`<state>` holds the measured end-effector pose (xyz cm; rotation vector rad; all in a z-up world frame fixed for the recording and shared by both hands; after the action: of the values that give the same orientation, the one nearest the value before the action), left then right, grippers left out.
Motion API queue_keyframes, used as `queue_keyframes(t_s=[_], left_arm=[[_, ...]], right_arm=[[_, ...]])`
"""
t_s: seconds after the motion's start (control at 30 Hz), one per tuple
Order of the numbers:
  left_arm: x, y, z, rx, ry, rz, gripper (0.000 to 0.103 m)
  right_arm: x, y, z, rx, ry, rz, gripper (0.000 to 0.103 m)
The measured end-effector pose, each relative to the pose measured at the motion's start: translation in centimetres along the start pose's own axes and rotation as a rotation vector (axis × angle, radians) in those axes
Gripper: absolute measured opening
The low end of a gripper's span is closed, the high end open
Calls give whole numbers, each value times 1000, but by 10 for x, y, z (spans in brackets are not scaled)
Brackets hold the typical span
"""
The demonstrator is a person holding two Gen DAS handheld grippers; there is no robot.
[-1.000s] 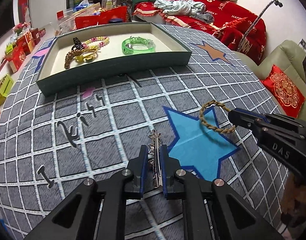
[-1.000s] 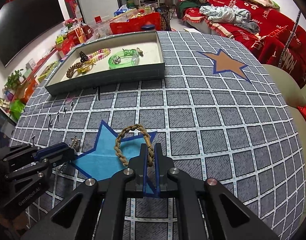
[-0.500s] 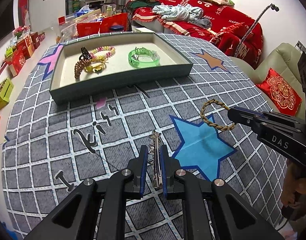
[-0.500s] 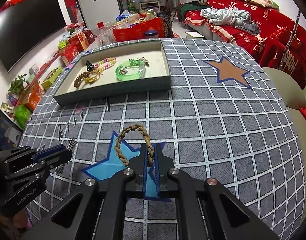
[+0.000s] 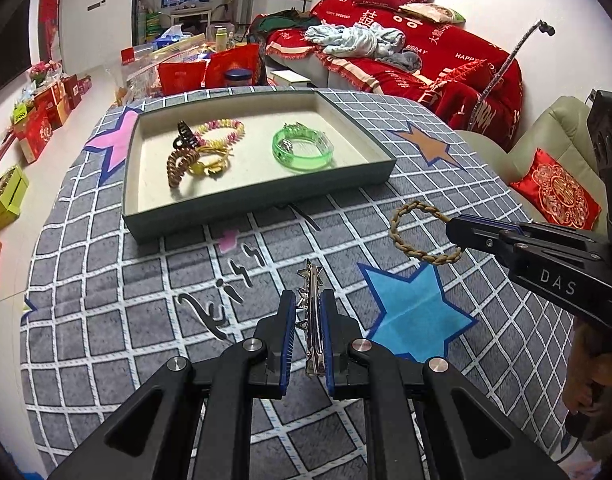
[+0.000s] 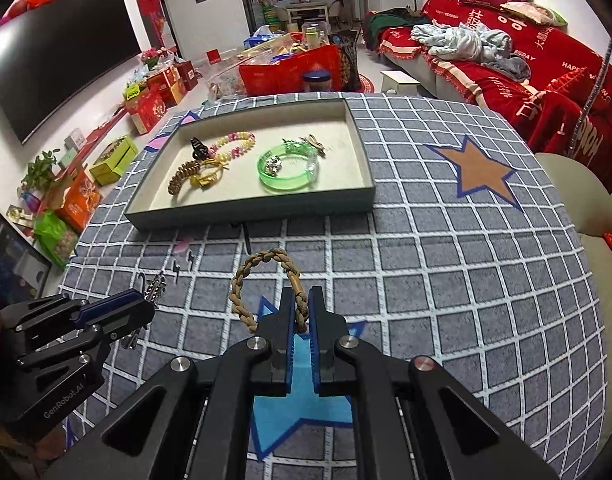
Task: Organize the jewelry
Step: 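Carry the hair clip and rope bracelet into the tray while both tools open to release them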
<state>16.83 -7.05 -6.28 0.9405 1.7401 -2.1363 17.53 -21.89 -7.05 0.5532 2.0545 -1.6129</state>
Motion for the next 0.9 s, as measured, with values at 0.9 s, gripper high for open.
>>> queue_keyframes(t_s=[0.9], left_arm=[[-100,27,-67,-86,-48,87,30]], right_arm=[[-98,49,-7,-27,43,44,7]])
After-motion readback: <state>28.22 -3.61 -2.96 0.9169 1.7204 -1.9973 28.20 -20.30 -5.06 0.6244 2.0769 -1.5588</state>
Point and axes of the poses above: each gripper's, at about its wrist camera, not at the fingertips, and y roughly the way its jaws point, z to its right, x to its underside, the point moved 6 cm from there along y, roughly the way its jaws point, and after that the axes turned 7 degrees about -x, right-handed, at the moved point
